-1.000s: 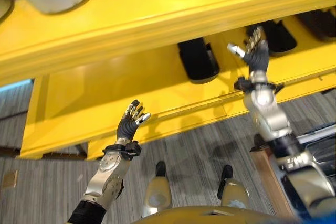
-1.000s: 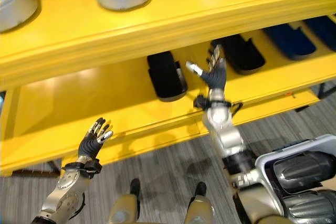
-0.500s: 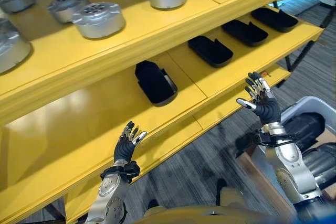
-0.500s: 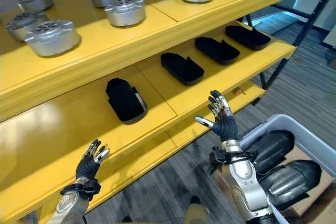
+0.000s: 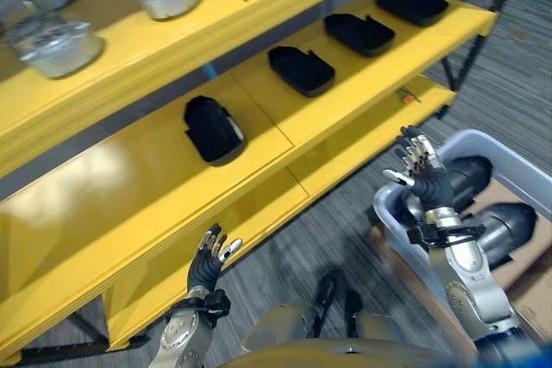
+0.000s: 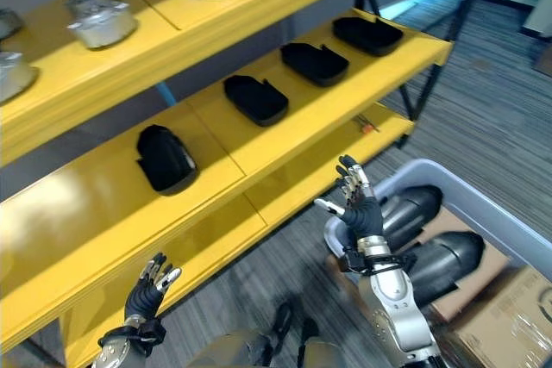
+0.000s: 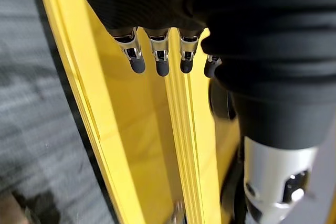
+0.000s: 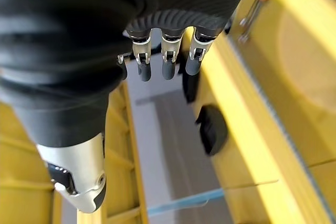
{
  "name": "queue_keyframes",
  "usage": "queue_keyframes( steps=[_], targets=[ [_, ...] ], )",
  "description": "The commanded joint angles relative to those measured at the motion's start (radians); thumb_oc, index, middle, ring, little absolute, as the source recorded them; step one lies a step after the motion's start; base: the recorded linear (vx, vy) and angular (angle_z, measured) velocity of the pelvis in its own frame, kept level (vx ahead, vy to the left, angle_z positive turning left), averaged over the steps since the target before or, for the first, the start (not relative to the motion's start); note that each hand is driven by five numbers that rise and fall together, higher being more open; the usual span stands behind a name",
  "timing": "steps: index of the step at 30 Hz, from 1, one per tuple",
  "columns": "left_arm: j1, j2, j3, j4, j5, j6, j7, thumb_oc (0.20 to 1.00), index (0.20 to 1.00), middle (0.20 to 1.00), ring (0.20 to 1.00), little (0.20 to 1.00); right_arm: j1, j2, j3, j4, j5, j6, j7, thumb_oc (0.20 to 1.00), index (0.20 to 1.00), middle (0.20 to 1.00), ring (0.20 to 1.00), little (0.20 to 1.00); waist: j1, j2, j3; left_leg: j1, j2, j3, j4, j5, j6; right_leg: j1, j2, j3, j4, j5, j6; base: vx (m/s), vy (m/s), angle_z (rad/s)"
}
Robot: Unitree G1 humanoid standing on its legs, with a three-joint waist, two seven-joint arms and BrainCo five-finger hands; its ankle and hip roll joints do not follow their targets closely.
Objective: Move parts from the plastic box to the shelf.
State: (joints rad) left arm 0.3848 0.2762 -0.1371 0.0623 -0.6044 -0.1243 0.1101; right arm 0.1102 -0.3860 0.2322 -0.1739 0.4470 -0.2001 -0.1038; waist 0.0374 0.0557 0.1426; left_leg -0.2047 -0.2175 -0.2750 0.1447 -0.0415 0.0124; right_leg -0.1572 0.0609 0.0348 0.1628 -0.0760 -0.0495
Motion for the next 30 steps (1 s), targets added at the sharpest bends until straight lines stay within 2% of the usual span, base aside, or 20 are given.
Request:
queue_keyframes(
  steps=[1, 6, 8, 11, 13, 14, 15, 16, 17, 19, 20, 21, 23, 24, 27, 30],
  targets=[
    [-0.034, 0.042, 0.04, -0.041, 0.029, -0.053, -0.017, 1.0, 1.0, 1.0, 1.0, 1.0, 0.0, 0.004, -0.038, -0.078, 0.011, -0.034, 0.037, 1.0, 1.0, 1.0, 1.0, 1.0, -0.008, -0.03, -0.022, 0.094, 0.063, 0.025, -0.166, 0.136, 0.004, 0.132, -0.037, 0.001, -0.162, 0.05, 0.099, 0.13, 0.056, -0.44],
    [-0.012, 0.06, 0.039, -0.05, 0.031, -0.039, -0.022, 1.0, 1.0, 1.0, 1.0, 1.0, 0.026, 0.008, -0.039, -0.095, 0.025, -0.017, 0.048, 1.0, 1.0, 1.0, 1.0, 1.0, -0.016, -0.045, -0.032, 0.146, 0.074, 0.065, -0.184, 0.112, 0.032, 0.157, -0.035, 0.035, -0.154, 0.049, 0.102, 0.09, 0.058, -0.32],
    [-0.002, 0.07, 0.038, -0.059, 0.031, -0.032, -0.02, 1.0, 1.0, 1.0, 1.0, 1.0, 0.034, 0.011, -0.037, -0.098, 0.036, -0.013, 0.051, 1.0, 1.0, 1.0, 1.0, 1.0, -0.024, -0.05, -0.041, 0.17, 0.078, 0.09, -0.181, 0.087, 0.051, 0.167, -0.035, 0.063, -0.147, 0.05, 0.11, 0.09, 0.1, -0.29],
    [0.006, 0.074, 0.043, -0.063, 0.029, -0.029, -0.018, 1.0, 1.0, 1.0, 1.0, 1.0, 0.034, 0.014, -0.032, -0.098, 0.037, -0.007, 0.052, 1.0, 1.0, 1.0, 1.0, 1.0, -0.025, -0.053, -0.045, 0.181, 0.081, 0.104, -0.178, 0.071, 0.059, 0.166, -0.034, 0.079, -0.136, 0.047, 0.115, 0.04, 0.057, -0.28],
    [-0.003, 0.077, 0.056, -0.056, 0.03, -0.028, -0.003, 1.0, 1.0, 1.0, 1.0, 1.0, 0.001, 0.023, -0.018, -0.085, 0.037, -0.005, 0.045, 1.0, 1.0, 1.0, 1.0, 1.0, -0.019, -0.056, -0.031, 0.169, 0.088, 0.132, -0.16, 0.058, 0.073, 0.111, -0.018, 0.113, -0.063, 0.049, 0.13, -0.06, 0.066, -0.37],
    [-0.01, 0.082, 0.059, -0.06, 0.029, -0.03, 0.006, 1.0, 1.0, 1.0, 1.0, 1.0, -0.018, 0.028, -0.008, -0.077, 0.04, -0.007, 0.042, 1.0, 1.0, 1.0, 1.0, 1.0, -0.012, -0.052, -0.018, 0.166, 0.097, 0.152, -0.158, 0.053, 0.077, 0.086, -0.023, 0.084, -0.016, 0.036, 0.139, -0.11, 0.043, -0.68],
    [-0.012, 0.086, 0.068, -0.065, 0.028, -0.033, 0.013, 1.0, 1.0, 1.0, 1.0, 1.0, -0.033, 0.032, 0.002, -0.07, 0.039, -0.006, 0.04, 1.0, 1.0, 1.0, 1.0, 1.0, 0.006, -0.047, -0.01, 0.161, 0.113, 0.18, -0.159, 0.048, 0.076, 0.057, -0.057, -0.002, 0.029, 0.029, 0.151, -0.09, 0.007, -1.01],
    [-0.011, 0.088, 0.078, -0.072, 0.027, -0.036, 0.015, 1.0, 1.0, 1.0, 1.0, 1.0, -0.044, 0.039, 0.006, -0.062, 0.033, -0.004, 0.041, 1.0, 1.0, 1.0, 1.0, 1.0, 0.02, -0.041, -0.002, 0.16, 0.132, 0.21, -0.161, 0.044, 0.069, 0.043, -0.112, -0.114, 0.043, 0.032, 0.164, -0.07, -0.023, -1.16],
    [-0.004, 0.089, 0.094, -0.081, 0.021, -0.04, 0.018, 1.0, 1.0, 1.0, 1.0, 1.0, -0.062, 0.05, 0.027, -0.039, 0.028, -0.005, 0.041, 1.0, 1.0, 1.0, 1.0, 1.0, 0.043, -0.031, -0.002, 0.164, 0.158, 0.249, -0.166, 0.037, 0.055, 0.054, -0.195, -0.27, 0.026, 0.037, 0.165, -0.04, -0.042, -1.33],
    [0.01, 0.082, 0.108, -0.08, 0.01, -0.038, 0.014, 1.0, 1.0, 1.0, 1.0, 1.0, -0.085, 0.053, 0.037, -0.029, 0.022, 0.006, 0.042, 1.0, 1.0, 1.0, 1.0, 1.0, 0.055, -0.022, -0.005, 0.181, 0.187, 0.299, -0.18, 0.033, 0.045, 0.059, -0.28, -0.387, 0.013, 0.089, 0.167, 0.02, -0.023, -1.63],
    [0.022, 0.074, 0.119, -0.077, 0.002, -0.033, 0.007, 1.0, 1.0, 1.0, 1.0, 1.0, -0.102, 0.055, 0.041, -0.026, 0.02, 0.019, 0.05, 1.0, 1.0, 1.0, 1.0, 1.0, 0.065, -0.022, -0.004, 0.21, 0.196, 0.334, -0.205, 0.026, 0.044, 0.049, -0.325, -0.403, -0.01, 0.145, 0.191, 0.05, -0.006, -1.6],
    [0.022, 0.074, 0.118, -0.077, 0.002, -0.033, 0.007, 1.0, 1.0, 1.0, 1.0, 1.0, -0.101, 0.055, 0.041, -0.027, 0.02, 0.02, 0.05, 1.0, 1.0, 1.0, 1.0, 1.0, 0.069, -0.022, -0.002, 0.215, 0.197, 0.338, -0.208, 0.026, 0.045, 0.05, -0.324, -0.398, -0.009, 0.145, 0.192, 0.07, -0.043, -1.46],
    [0.021, 0.072, 0.12, -0.076, 0.003, -0.03, 0.003, 1.0, 1.0, 1.0, 1.0, 1.0, -0.096, 0.051, 0.029, -0.031, 0.011, 0.025, 0.049, 1.0, 1.0, 1.0, 1.0, 1.0, 0.058, -0.033, -0.001, 0.233, 0.193, 0.347, -0.222, 0.024, 0.039, 0.041, -0.336, -0.367, -0.06, 0.203, 0.218, 0.11, -0.144, -0.84],
    [0.019, 0.051, 0.114, -0.062, 0.02, -0.023, -0.004, 1.0, 1.0, 1.0, 1.0, 1.0, -0.057, 0.039, 0.001, -0.063, 0.004, 0.031, 0.054, 1.0, 1.0, 1.0, 1.0, 1.0, 0.038, -0.06, -0.014, 0.259, 0.189, 0.357, -0.232, 0.006, 0.028, 0.075, -0.315, -0.368, -0.118, 0.194, 0.225, 0.14, -0.183, -0.24],
    [0.003, 0.05, 0.106, -0.055, 0.018, -0.02, -0.003, 1.0, 1.0, 1.0, 1.0, 1.0, -0.051, 0.034, -0.019, -0.071, 0.002, 0.027, 0.047, 1.0, 1.0, 1.0, 1.0, 1.0, 0.022, -0.066, -0.022, 0.26, 0.204, 0.353, -0.231, 0.008, 0.017, 0.082, -0.3, -0.364, -0.129, 0.192, 0.219, 0.11, -0.178, 0.13],
    [-0.019, 0.055, 0.09, -0.045, 0.028, -0.015, -0.009, 1.0, 1.0, 1.0, 1.0, 1.0, -0.034, 0.023, -0.046, -0.083, -0.004, 0.021, 0.043, 1.0, 1.0, 1.0, 1.0, 1.0, 0.003, -0.067, -0.026, 0.269, 0.24, 0.354, -0.218, -0.004, -0.005, 0.104, -0.27, -0.364, -0.141, 0.159, 0.203, 0.11, -0.191, 0.0]
  ],
)
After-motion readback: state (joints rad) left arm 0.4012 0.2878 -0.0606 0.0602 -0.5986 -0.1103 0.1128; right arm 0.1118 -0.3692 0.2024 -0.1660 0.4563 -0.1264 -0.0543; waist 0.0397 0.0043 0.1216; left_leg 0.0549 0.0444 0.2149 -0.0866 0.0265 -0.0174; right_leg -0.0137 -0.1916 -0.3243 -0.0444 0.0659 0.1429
